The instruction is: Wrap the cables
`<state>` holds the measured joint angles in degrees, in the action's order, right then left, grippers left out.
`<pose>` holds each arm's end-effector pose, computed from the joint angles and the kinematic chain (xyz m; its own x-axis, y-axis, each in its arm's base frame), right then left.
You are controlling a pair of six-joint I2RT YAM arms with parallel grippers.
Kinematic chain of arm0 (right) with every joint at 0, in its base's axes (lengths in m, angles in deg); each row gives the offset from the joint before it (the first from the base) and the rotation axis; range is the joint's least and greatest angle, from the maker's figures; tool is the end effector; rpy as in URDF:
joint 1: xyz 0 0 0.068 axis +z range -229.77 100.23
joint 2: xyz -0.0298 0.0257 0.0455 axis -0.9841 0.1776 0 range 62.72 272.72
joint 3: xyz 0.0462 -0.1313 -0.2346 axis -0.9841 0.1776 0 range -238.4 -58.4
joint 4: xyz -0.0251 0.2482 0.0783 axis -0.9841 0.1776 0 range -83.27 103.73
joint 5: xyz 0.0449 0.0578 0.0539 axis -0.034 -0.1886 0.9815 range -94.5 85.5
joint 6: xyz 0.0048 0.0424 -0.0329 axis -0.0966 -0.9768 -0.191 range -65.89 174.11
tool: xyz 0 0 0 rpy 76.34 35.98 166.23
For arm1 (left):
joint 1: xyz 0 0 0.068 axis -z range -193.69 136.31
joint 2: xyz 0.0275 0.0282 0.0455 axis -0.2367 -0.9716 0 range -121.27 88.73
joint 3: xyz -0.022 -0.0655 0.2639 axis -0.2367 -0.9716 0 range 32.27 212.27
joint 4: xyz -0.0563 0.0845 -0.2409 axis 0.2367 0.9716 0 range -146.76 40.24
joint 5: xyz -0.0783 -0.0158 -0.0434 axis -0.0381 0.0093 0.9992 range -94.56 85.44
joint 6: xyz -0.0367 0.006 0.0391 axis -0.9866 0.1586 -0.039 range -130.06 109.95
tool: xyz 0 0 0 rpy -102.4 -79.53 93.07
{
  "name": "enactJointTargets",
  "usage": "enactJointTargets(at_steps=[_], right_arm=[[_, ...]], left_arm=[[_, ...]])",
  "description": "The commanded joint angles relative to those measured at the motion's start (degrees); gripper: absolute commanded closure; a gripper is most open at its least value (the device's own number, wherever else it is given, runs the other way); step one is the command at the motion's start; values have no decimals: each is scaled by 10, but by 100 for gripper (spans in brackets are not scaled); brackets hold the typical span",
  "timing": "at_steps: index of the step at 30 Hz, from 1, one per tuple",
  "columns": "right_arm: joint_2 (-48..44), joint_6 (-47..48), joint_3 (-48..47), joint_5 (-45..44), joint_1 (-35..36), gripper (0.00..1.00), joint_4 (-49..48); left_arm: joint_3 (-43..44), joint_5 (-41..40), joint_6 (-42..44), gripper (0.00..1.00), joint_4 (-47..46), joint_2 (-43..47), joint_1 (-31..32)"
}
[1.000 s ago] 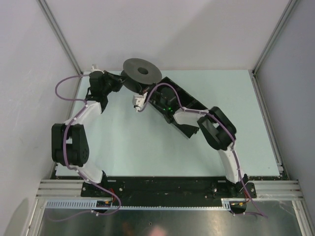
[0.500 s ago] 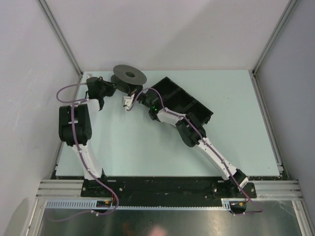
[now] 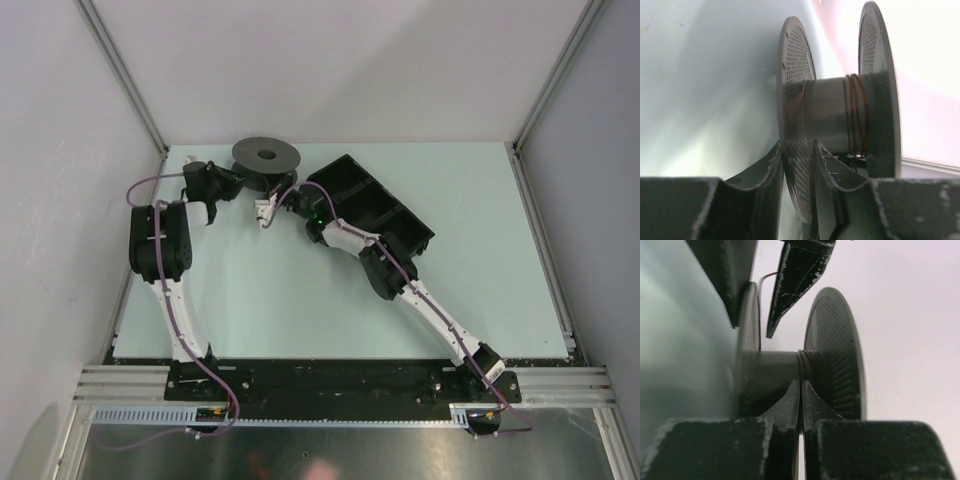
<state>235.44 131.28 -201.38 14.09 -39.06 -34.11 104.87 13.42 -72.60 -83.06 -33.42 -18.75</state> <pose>0.4702 0.4195 0.0983 0.8664 -0.4737 -0.1581 -0.0478 0.2366 -0.9704 0.4634 0.0299 0.1470 -0.3575 -0.8790 -0.3155 -0.2573 0.4175 -0.8715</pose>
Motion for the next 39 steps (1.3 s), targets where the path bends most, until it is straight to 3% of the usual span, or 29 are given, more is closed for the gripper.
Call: enactJointTargets(at_steps=[1,7,18,26,39], right_arm=[[29,35,-34,15,-21,100,15],[40,44,-40,34,-26,100,27],[53,56,-33,64,-22,100,20],[15,57,63,68,-11,84,-56],[-55,54,214,62,4,71,-155]], left_arm=[[1,-10,23,63,-10,-6,-5],[-23,-12,25,46,6,3,-21],[-55,16,39,38,56,37,-39],[-55,9,35,37,58,41,-42],[-53,10,44,37,59,47,-41]])
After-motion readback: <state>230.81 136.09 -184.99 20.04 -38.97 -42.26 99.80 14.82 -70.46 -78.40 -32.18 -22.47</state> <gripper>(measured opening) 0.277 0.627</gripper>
